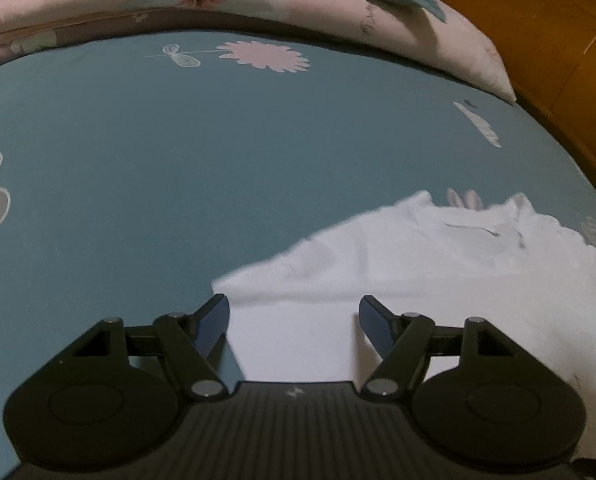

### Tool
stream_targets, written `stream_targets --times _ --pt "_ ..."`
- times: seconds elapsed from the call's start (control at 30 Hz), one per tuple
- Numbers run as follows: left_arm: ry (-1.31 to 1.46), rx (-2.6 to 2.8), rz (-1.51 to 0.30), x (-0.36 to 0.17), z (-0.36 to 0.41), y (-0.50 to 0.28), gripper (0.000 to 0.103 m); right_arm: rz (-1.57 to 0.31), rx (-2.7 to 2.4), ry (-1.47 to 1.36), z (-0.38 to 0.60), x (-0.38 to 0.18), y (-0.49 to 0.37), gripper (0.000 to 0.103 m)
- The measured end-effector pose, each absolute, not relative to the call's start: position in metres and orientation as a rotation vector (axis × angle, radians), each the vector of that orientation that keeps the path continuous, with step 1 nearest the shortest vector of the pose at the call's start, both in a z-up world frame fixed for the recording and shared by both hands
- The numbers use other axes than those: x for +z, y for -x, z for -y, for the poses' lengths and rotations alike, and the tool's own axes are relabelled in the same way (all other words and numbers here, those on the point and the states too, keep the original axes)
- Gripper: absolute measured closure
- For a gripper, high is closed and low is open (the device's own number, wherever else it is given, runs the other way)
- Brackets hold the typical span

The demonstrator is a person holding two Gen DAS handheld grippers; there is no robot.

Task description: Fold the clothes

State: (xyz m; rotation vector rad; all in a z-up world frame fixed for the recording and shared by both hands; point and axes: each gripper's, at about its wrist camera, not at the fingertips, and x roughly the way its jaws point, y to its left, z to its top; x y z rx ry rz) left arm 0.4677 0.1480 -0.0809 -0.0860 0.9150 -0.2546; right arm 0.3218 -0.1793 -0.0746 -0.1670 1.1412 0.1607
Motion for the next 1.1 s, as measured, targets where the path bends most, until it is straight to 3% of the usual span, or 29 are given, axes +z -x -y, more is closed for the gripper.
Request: stream_targets --times 0.23,0.47,0.7,1.1 --pt "0.111 -0.244 -0.883 -0.06 -0.154 -0.466 0.031 -1.135 0.119 0.135 0.19 -0.07 -0.318 0.0" --pt "0.041 -0.329 -0.943 -0.084 -0.132 -0.463 0.03 -1.127 0.117 0.117 0.19 -0.071 -0.317 0.0" --pt "-0.025 -0.346 -0.843 -0.065 -0.113 -0.467 0.03 -1.147 0.127 0.12 0.188 -0.073 -0.307 0.0" --pt "-0.064 -0.342 -0.858 -0.078 -0.101 -0.492 0.03 -1.129 0.06 0.092 0.197 -0.066 -0.289 0.0"
